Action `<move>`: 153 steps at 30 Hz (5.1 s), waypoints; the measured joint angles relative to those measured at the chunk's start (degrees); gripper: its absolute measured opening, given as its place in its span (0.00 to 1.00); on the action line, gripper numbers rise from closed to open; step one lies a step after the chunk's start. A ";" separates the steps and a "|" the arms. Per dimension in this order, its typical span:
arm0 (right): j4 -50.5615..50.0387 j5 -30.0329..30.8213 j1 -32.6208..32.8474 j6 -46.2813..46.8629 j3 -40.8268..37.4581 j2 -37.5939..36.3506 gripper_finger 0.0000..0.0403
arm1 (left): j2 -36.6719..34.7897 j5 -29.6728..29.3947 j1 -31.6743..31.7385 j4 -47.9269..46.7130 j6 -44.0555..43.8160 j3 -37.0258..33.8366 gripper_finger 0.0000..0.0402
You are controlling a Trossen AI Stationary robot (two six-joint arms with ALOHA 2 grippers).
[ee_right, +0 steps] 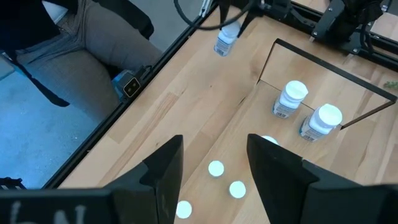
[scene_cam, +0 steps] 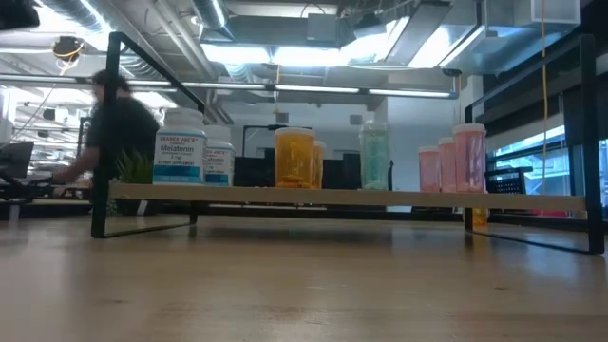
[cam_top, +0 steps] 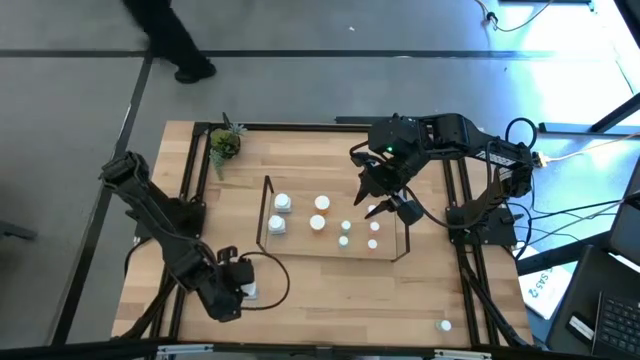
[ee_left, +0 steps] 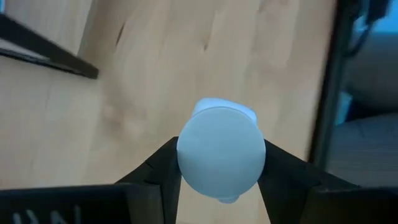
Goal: Pick and place medicine bottles onto shelf by color
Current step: Put the white pill bottle on the shelf aligned with the other white pill bottle
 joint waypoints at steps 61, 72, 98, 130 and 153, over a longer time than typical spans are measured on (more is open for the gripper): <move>-0.04 0.14 0.00 0.03 0.00 0.04 0.45 | 0.76 -2.91 1.59 8.28 -3.46 -8.99 0.66; -0.04 0.14 0.01 0.02 0.00 0.04 0.45 | 0.31 -2.40 1.59 8.20 -2.75 -8.96 0.83; 0.00 0.14 0.02 0.02 0.00 0.04 0.45 | -0.59 -12.94 -2.21 -21.98 2.55 11.51 0.81; 13.15 -10.54 3.73 1.51 -3.28 5.08 0.45 | -1.16 -25.16 -20.66 -22.53 -20.24 11.51 0.81; 34.97 29.05 21.23 7.87 -4.72 20.90 0.45 | -0.21 -25.18 -22.93 -23.34 -19.88 11.49 0.81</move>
